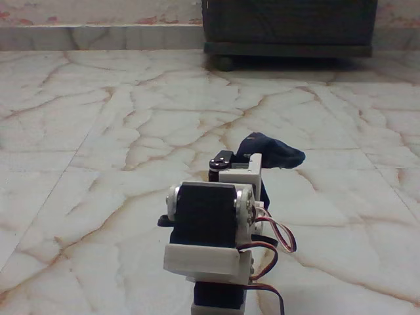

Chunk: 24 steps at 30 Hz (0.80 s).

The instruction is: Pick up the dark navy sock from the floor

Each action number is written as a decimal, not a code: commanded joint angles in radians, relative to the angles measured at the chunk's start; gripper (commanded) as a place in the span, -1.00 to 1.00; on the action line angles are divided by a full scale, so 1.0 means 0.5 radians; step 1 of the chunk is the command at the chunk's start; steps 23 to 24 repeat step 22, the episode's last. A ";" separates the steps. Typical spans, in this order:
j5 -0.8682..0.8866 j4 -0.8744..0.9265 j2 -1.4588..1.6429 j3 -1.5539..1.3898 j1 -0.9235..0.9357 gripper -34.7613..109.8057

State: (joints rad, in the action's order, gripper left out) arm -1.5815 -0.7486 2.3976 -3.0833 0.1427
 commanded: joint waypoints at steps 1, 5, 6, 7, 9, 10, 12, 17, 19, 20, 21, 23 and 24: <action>0.018 -0.003 0.058 0.003 -0.003 -0.52; 0.015 0.000 0.058 0.003 -0.003 -0.52; 0.012 0.003 0.058 0.003 0.000 -0.52; 0.012 0.003 0.058 0.003 0.000 -0.52; 0.012 0.003 0.058 0.003 -0.003 -0.52; 0.012 0.000 0.058 0.003 -0.003 -0.52; 0.009 -0.003 0.058 0.003 0.000 -0.52; 0.012 -0.012 0.058 0.003 -0.003 -0.52; 0.012 -0.012 0.058 0.003 -0.003 -0.52; 0.015 -0.009 0.058 0.003 -0.003 -0.52; 0.012 -0.009 0.058 0.000 -0.003 -0.52; 0.015 -0.006 0.058 0.003 -0.003 -0.52; 0.015 -0.006 0.058 0.003 -0.003 -0.52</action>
